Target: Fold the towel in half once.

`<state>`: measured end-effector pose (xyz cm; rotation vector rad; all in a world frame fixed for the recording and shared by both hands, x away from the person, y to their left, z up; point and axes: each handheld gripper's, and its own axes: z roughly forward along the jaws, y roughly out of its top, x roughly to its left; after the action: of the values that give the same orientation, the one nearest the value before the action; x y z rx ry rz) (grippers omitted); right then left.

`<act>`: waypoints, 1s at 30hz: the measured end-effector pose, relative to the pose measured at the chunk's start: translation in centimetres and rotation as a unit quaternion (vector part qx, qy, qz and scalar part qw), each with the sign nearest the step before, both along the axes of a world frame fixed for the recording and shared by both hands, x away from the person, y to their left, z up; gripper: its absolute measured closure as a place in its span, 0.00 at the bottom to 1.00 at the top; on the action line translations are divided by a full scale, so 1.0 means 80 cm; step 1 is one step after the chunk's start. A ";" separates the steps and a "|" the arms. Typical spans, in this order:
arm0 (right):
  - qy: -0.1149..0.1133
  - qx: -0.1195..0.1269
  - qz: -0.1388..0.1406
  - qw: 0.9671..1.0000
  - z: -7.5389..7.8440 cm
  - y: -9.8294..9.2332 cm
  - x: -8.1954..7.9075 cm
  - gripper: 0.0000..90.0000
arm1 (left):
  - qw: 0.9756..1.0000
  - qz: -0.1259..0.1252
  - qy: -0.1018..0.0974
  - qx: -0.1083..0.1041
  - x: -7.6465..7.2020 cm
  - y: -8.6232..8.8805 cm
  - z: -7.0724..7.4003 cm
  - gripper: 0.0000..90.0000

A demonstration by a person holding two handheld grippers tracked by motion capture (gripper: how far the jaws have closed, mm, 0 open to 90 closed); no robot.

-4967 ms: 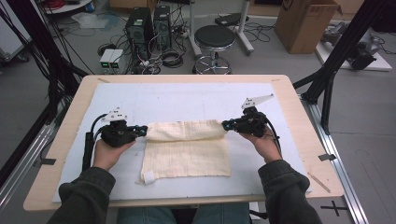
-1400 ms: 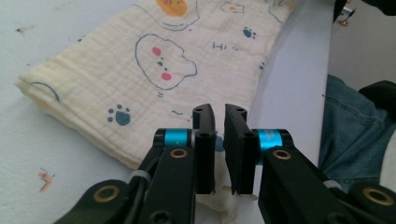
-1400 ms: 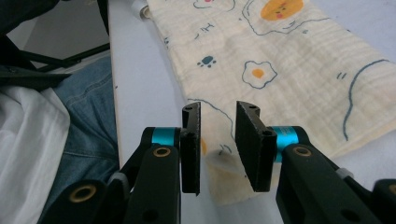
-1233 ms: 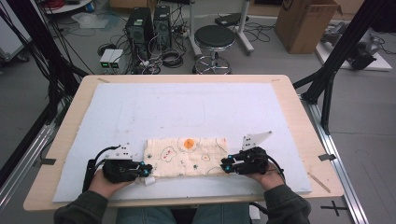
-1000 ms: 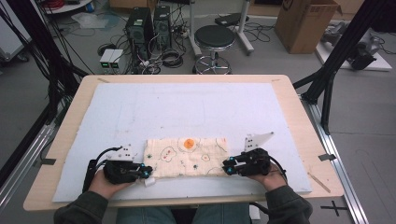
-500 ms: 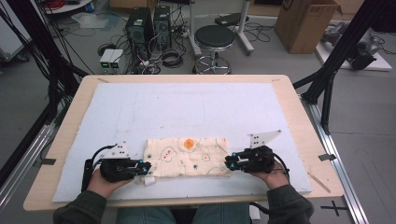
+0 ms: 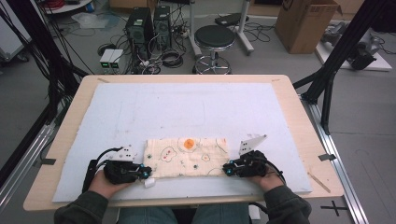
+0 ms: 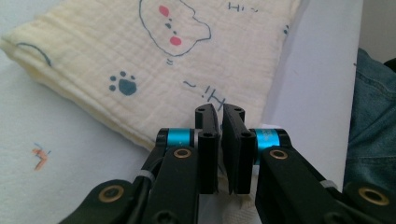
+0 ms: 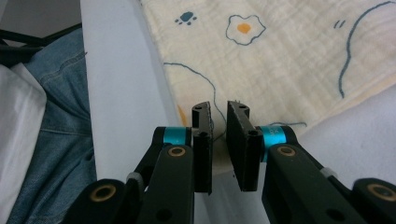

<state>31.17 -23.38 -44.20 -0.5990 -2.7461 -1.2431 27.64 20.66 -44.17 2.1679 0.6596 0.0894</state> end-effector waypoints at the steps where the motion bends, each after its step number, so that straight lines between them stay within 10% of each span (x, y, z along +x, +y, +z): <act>1: -0.005 -0.001 0.001 1.000 0.000 -0.001 -0.001 0.89 | 1.000 0.000 0.000 0.000 0.000 0.001 0.000 0.93; 15: -0.002 0.020 0.002 1.000 0.002 -0.003 0.001 0.81 | 1.000 0.008 -0.004 -0.024 0.006 0.009 0.006 0.89; 21: -0.028 0.039 -0.028 0.998 0.020 0.008 0.027 0.80 | 0.997 0.052 -0.034 -0.039 0.031 0.003 0.018 0.89; 30: -0.025 0.062 -0.064 0.996 0.030 0.014 0.059 0.79 | 0.996 0.069 -0.027 -0.058 0.050 0.000 0.028 0.86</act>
<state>35.92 -22.27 -41.78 -0.7520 -2.6833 -1.4623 31.68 20.67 -41.93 2.0015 0.7655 0.1779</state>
